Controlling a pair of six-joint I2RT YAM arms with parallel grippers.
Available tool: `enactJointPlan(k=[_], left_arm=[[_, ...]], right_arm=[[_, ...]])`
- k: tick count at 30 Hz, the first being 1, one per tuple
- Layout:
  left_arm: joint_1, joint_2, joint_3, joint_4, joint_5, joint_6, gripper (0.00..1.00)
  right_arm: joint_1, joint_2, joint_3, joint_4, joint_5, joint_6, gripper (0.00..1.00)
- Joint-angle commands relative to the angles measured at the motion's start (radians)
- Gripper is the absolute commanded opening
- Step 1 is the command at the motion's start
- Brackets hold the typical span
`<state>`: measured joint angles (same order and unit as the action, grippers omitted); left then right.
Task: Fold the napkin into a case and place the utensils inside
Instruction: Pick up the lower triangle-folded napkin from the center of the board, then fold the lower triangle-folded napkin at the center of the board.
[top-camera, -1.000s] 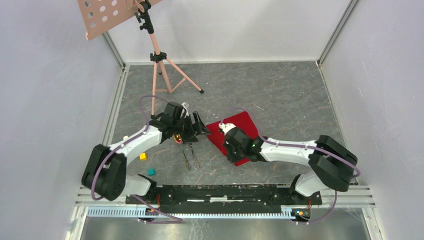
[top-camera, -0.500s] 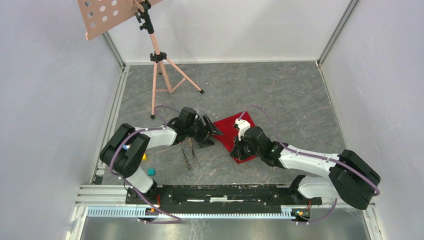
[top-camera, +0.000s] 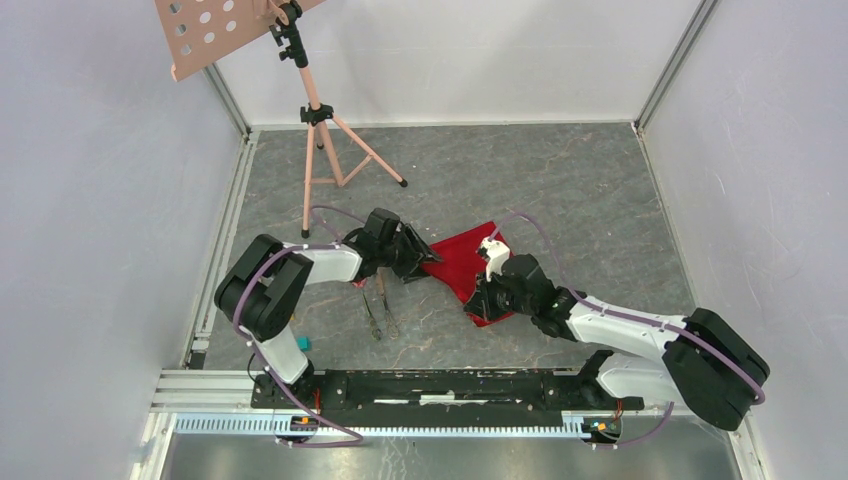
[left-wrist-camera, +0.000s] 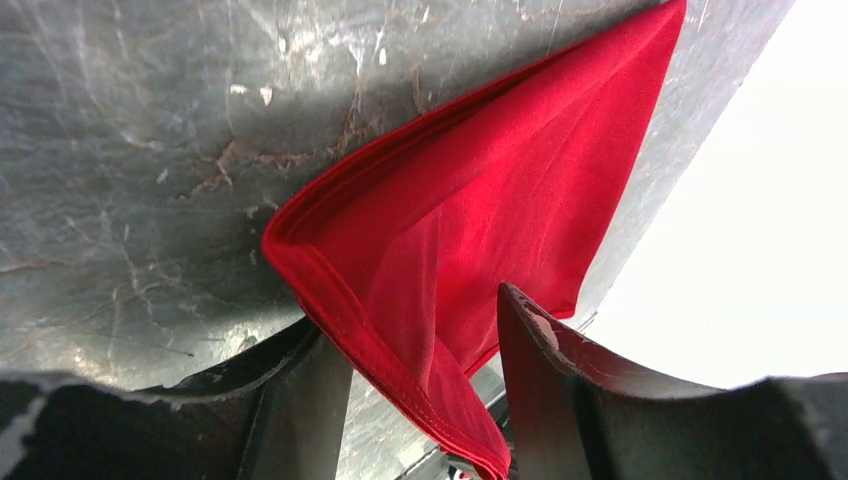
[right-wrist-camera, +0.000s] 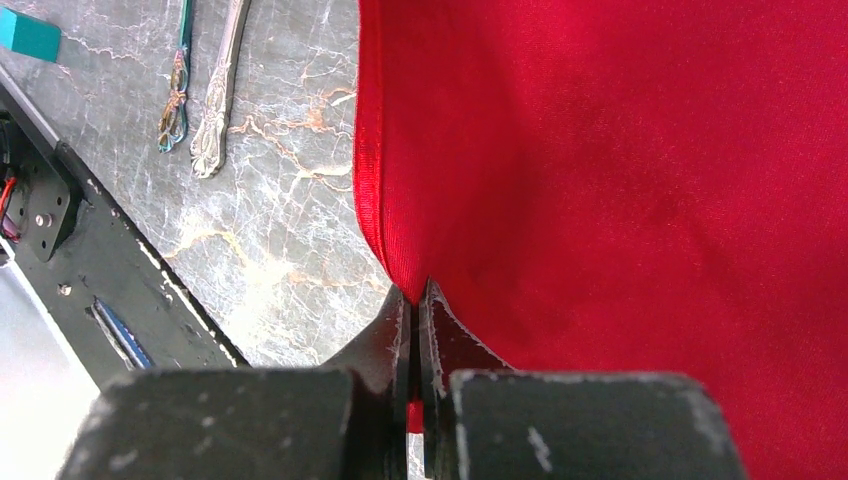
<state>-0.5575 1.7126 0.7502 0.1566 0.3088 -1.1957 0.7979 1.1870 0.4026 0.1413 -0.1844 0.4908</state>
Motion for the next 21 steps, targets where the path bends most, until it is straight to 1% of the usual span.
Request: enactJointPlan(k=[1, 5, 9, 12, 18, 21], left_arm=[[0.011, 0.022, 0.037, -0.043, -0.092, 0.072, 0.61], [0.030, 0.007, 0.037, -0.074, -0.109, 0.103, 0.66], [0.055, -0.016, 0.005, -0.055, -0.105, 0.111, 0.69], [0.073, -0.012, -0.020, -0.007, -0.079, 0.100, 0.67], [0.091, 0.007, -0.031, 0.035, -0.064, 0.094, 0.66], [0.094, 0.015, -0.030, 0.054, -0.062, 0.098, 0.62]], right_arm=[[-0.014, -0.021, -0.018, 0.065, -0.034, -0.015, 0.00], [-0.020, -0.027, -0.022, 0.072, -0.044, -0.010, 0.00], [-0.027, -0.030, -0.022, 0.076, -0.049, -0.007, 0.00], [-0.029, -0.029, -0.023, 0.078, -0.055, -0.005, 0.00], [-0.031, -0.023, -0.024, 0.082, -0.059, 0.000, 0.00], [-0.031, -0.016, -0.024, 0.088, -0.068, 0.006, 0.00]])
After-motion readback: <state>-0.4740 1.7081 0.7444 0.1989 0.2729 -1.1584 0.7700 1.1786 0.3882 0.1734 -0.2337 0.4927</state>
